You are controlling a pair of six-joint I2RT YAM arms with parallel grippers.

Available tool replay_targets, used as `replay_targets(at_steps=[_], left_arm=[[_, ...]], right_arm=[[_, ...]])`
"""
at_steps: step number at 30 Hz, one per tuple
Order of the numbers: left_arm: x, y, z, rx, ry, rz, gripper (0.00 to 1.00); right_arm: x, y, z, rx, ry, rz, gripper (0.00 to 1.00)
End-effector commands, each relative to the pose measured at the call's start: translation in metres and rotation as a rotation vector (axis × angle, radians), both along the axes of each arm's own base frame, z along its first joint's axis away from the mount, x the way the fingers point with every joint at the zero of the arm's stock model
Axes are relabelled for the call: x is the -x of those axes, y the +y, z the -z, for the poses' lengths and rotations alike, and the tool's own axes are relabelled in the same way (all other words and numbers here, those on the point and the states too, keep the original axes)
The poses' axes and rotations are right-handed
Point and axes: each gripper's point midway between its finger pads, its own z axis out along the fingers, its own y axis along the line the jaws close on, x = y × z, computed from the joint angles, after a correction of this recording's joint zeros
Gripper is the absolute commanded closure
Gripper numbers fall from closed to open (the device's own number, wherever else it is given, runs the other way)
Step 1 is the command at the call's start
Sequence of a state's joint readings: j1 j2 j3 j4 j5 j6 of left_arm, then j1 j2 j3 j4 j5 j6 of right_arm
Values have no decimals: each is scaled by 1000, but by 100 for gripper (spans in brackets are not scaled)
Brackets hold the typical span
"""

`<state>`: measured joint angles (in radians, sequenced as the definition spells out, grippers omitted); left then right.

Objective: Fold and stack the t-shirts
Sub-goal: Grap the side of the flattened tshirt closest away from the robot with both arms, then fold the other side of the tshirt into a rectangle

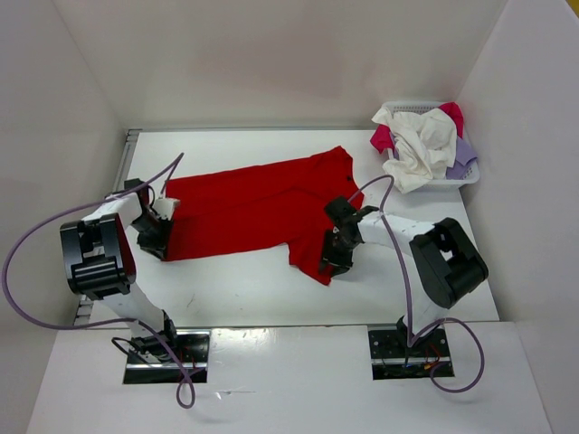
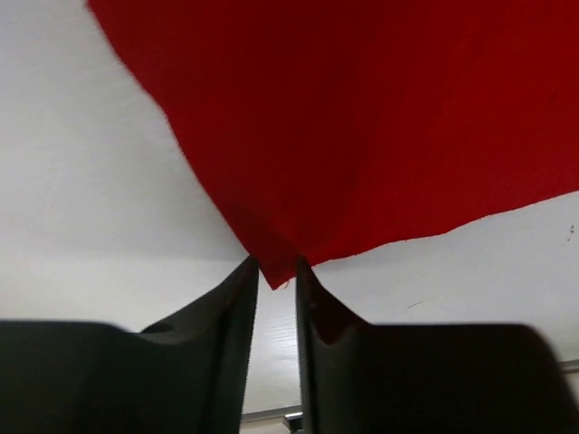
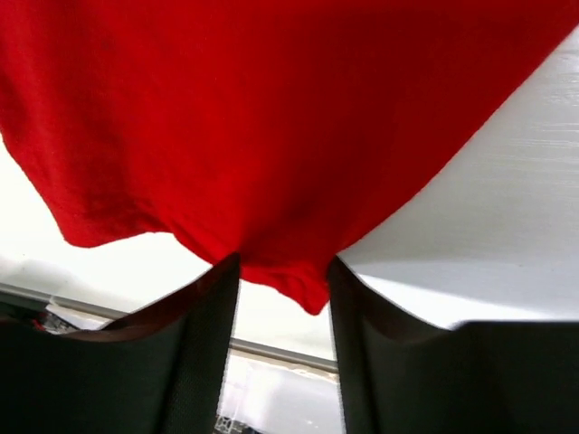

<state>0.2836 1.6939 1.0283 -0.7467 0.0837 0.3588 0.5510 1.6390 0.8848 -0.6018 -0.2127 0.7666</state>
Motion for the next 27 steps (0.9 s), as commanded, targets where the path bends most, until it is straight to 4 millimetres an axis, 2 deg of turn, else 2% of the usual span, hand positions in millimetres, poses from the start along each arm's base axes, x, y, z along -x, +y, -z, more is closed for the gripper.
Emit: replay_targets(at_steps=[1,2,3,4,5,6,8,10,11,12,14,15,16,17,18,20,21,22,23,24,25,26,27], left_arm=[[-5,-17,0,89,-4,14,72],[-8,-19,1,101,-4,15,77],[-9,-23,1,110,-6,28,81],[-10,-27,1,129,-11,29,92],[-9,-29,3,141,-5,29,98],[-9,-29,3,141,-5,29,100],[-16,-29,0,146,-27,32,100],[-20,-28,-3,143,-39,24,100],[-21,-28,-6,139,-52,25,100],[-28,-22,-17,128,-92,16,100],[-43,-10,-35,89,-161,14,100],[-44,-3,-47,68,-186,1,100],[-46,-2,-54,61,-201,14,100],[-54,3,-62,40,-226,24,100],[-56,3,-66,39,-229,24,100],[-61,3,-72,47,-242,27,100],[-70,5,-74,45,-249,28,100],[-72,6,-74,47,-243,27,100],[-82,9,-76,44,-252,28,100],[-82,9,-71,51,-237,18,100],[-88,9,-73,57,-246,20,100],[-101,12,-75,54,-267,9,100],[-106,14,-76,52,-273,9,100]], right_arm=[[0,2,4,-10,-27,11,57],[0,2,4,-10,-27,11,62],[0,1,6,-5,-19,11,72],[0,1,6,-5,-19,11,79],[-3,3,6,-6,-25,1,87],[-7,4,3,-5,-40,3,100],[-11,0,1,9,-44,5,100],[-21,-5,-15,7,-85,-4,100],[-30,-13,-20,27,-110,3,100],[-41,-15,-35,20,-155,8,100],[-48,-29,-50,63,-181,25,100],[-61,-33,-66,66,-227,34,100],[-63,-36,-74,78,-241,30,100],[-78,-36,-91,66,-298,41,100],[-86,-43,-98,79,-321,38,100],[-104,-47,-96,93,-323,32,100],[-124,-51,-108,92,-367,30,100],[-135,-53,-101,104,-353,25,100],[-158,-56,-115,100,-406,27,100],[-166,-53,-116,98,-412,28,100],[-180,-61,-116,107,-427,31,100],[-201,-62,-115,111,-438,34,100],[-211,-64,-114,115,-443,35,100]])
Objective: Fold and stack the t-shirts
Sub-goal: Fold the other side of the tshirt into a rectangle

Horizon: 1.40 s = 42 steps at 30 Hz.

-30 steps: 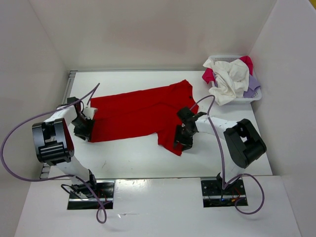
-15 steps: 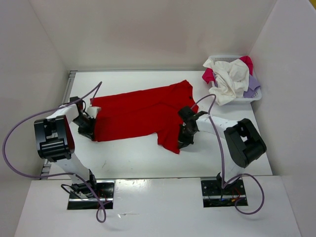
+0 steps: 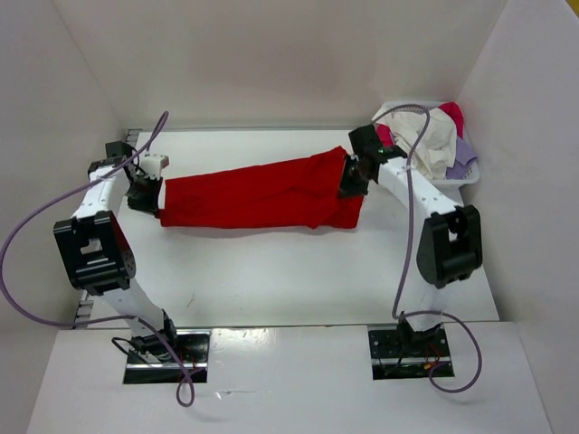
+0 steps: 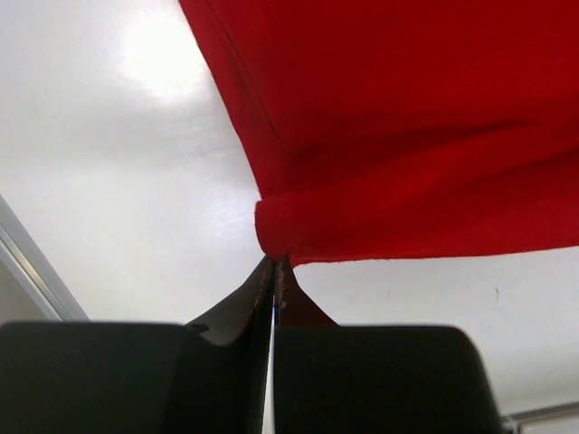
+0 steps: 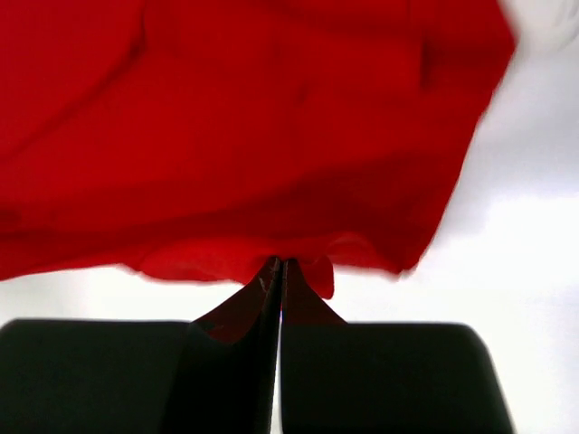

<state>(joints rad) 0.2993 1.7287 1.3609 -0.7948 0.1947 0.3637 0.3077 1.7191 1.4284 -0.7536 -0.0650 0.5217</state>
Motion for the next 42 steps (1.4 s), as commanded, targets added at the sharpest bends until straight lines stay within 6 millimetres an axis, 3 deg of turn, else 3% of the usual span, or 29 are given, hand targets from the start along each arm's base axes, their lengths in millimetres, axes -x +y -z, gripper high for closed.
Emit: replay_targets(at_steps=[1,4,5,6,7,10,11,12,13,14,15,16,20,28,30,34,35,36,38,41,42], left_arm=[[-18,1,0,34,-5,-11,100],[-30,1,7,56,4,-26,100],[-30,-1,10,68,10,-22,100],[-33,0,10,68,9,-22,100],[-35,1,13,71,9,-32,100],[-40,2,14,69,0,-32,100],[-39,2,18,75,12,-40,100],[-39,1,22,78,22,-41,100],[-42,2,19,75,10,-40,100],[-45,-1,20,75,12,-31,100],[-44,1,26,69,28,-35,100],[-45,-3,30,72,39,-25,100],[-46,-2,34,69,51,-37,100],[-39,2,40,44,69,-47,100],[-39,2,39,47,70,-55,100],[-50,3,35,54,53,-85,100],[-53,4,33,51,44,-84,100],[-53,0,38,58,58,-85,100],[-63,2,31,56,32,-95,96],[-77,2,21,73,-6,-129,91],[-85,3,15,80,-31,-134,87]], right_arm=[[-49,-19,2,62,-43,-16,100],[-87,-15,3,72,-75,-33,100],[-94,-14,-9,70,-110,-42,100],[-97,-13,4,79,-73,-43,100],[-111,-15,-7,78,-107,-43,100],[-125,-12,8,97,-77,-65,100],[-137,-10,-5,96,-116,-74,100],[-141,-10,-2,103,-112,-85,100],[-142,-9,14,112,-69,-88,100],[-152,-7,2,106,-101,-86,100],[-152,-7,18,119,-61,-97,100],[-162,-5,5,112,-96,-95,100],[-174,-1,12,111,-85,-109,100],[-179,4,25,96,-78,-129,100],[-180,4,38,99,-60,-130,94],[-186,0,40,98,-65,-121,81],[-188,1,36,96,-77,-120,79],[-192,2,31,92,-100,-119,69],[-195,-3,31,92,-104,-109,60],[-196,1,20,68,-124,-121,51],[-197,1,-1,68,-167,-129,50]])
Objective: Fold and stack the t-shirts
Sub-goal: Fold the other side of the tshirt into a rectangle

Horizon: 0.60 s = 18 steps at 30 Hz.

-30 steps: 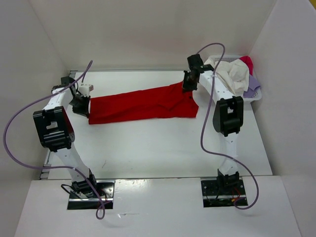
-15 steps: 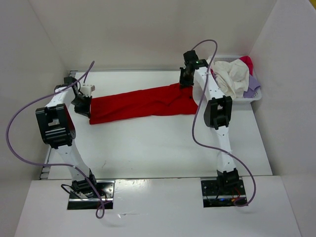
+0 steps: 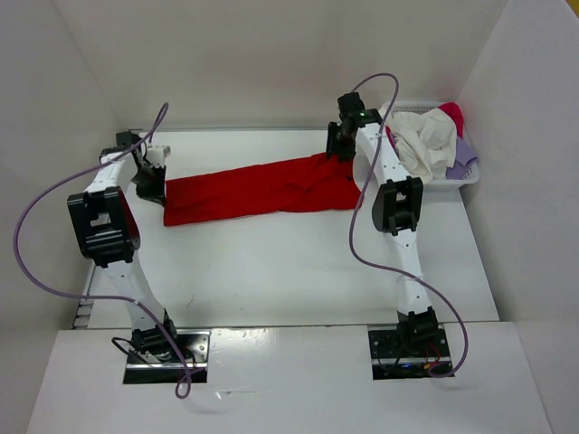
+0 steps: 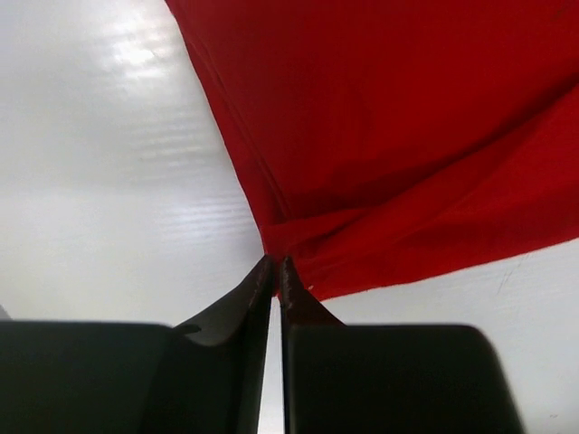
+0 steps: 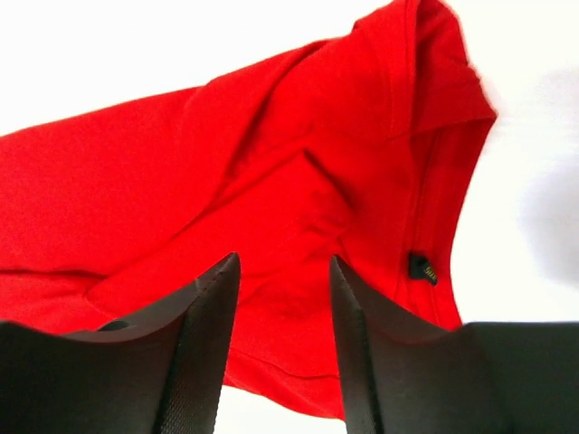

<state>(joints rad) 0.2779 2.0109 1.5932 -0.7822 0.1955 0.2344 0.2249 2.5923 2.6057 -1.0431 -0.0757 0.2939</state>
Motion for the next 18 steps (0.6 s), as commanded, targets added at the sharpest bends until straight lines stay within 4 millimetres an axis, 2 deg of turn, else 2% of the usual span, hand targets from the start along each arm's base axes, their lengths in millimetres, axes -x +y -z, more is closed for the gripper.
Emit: replay_targets(at_steps=[1,4,5,6,7,8,9,10,11,12,13,15,16,17,18], left_arm=[[-33,3,-27,37,-110,-67,84],[-50,20,-44,45,-176,-133,83],[-52,23,-39,61,-169,-149,81],[-54,31,-44,56,-184,-163,80],[-52,28,-41,76,-166,-159,77],[-51,33,-41,75,-166,-169,77],[-45,29,-36,87,-144,-154,76],[-38,27,-34,88,-125,-144,74],[-32,26,-37,75,-130,-116,70],[-13,20,-21,88,-70,-105,69],[-4,17,-21,84,-65,-90,66],[16,8,-5,83,-2,-50,62],[29,0,5,85,33,-43,61],[33,-1,12,86,42,-35,61],[38,-3,17,91,59,-36,59]], right_arm=[[-10,-2,-59,-28,-126,-11,48],[4,-12,-90,4,-152,1,44],[15,-22,-79,48,-111,12,43],[25,-24,-80,52,-93,12,41],[32,-27,-112,45,-159,19,37],[52,-37,-86,63,-81,27,35],[62,-41,-87,71,-80,32,33],[71,-45,-115,67,-152,43,30],[94,-53,-82,102,-67,48,29],[102,-61,-76,106,-53,87,29],[118,-64,-61,114,-22,86,27],[132,-59,-41,80,42,84,27],[142,-58,-21,73,102,95,27],[139,-54,-18,53,93,102,27],[141,-60,-4,26,123,138,27]])
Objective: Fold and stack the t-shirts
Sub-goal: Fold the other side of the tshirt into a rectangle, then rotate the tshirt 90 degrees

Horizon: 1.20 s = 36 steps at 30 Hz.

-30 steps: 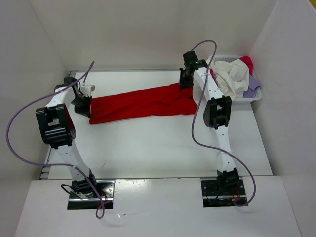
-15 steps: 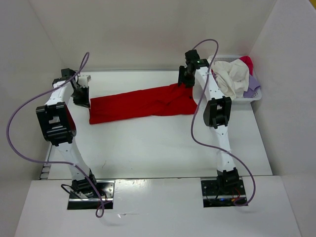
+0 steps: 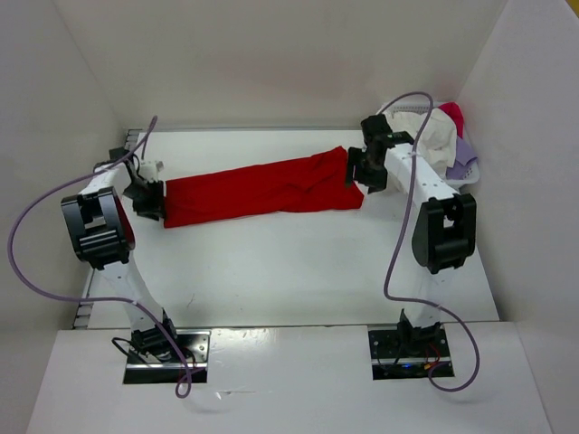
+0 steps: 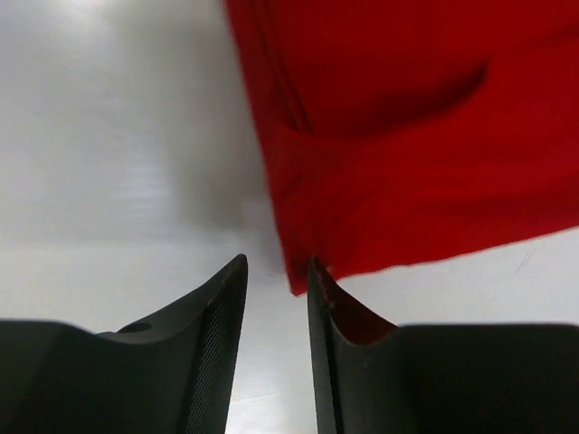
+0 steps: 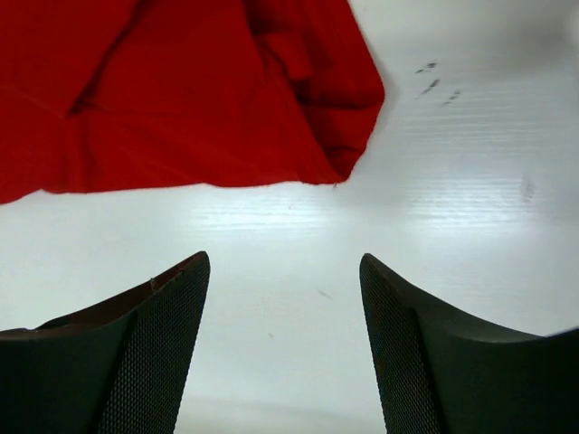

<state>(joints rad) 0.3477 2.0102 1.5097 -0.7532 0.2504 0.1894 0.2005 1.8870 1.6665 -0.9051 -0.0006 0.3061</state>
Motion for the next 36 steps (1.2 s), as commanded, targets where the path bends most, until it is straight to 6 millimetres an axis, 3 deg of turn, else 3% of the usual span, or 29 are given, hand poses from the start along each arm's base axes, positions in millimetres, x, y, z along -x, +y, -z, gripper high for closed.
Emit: replay_targets(at_steps=[1,5,10,11,12,13,14,15,18,19,21,22,26,27,28,30,35,36], left_arm=[[19,-17,-1,28,20,64,59],[11,-25,2,64,8,47,50],[3,-36,13,97,23,53,40],[2,-41,13,97,24,65,38],[3,-41,17,101,34,65,37],[3,-45,17,101,35,74,37],[3,-50,21,114,44,85,37],[6,-51,23,117,54,84,42],[11,-59,35,119,77,122,87],[11,-59,35,117,75,131,98],[18,-56,40,98,94,142,100],[18,-53,38,81,87,150,100],[44,-27,30,-19,114,185,100],[49,-17,19,-68,106,186,100],[65,-14,20,-79,141,193,100],[80,-5,8,-153,149,228,100],[139,-5,11,-204,292,314,100],[148,-7,12,-195,311,328,91]], right_arm=[[-16,-3,43,-75,2,89,27],[-31,-4,59,-150,-6,113,21],[-33,-3,90,-169,50,112,20],[-37,-2,89,-176,37,119,20],[-33,0,102,-181,64,117,20],[-33,0,106,-179,73,118,23],[-28,2,112,-190,94,113,35],[-25,-2,119,-196,115,122,45],[-17,-7,122,-198,132,142,71],[-15,-7,121,-198,132,143,86],[-8,-22,115,-193,135,185,100],[-7,-27,113,-186,128,197,100],[17,-43,97,-163,133,233,100],[28,-45,100,-151,150,238,100],[34,-45,92,-155,143,246,100],[52,-45,99,-150,175,249,100],[69,-48,105,-136,201,255,96],[70,-48,109,-134,213,256,95]])
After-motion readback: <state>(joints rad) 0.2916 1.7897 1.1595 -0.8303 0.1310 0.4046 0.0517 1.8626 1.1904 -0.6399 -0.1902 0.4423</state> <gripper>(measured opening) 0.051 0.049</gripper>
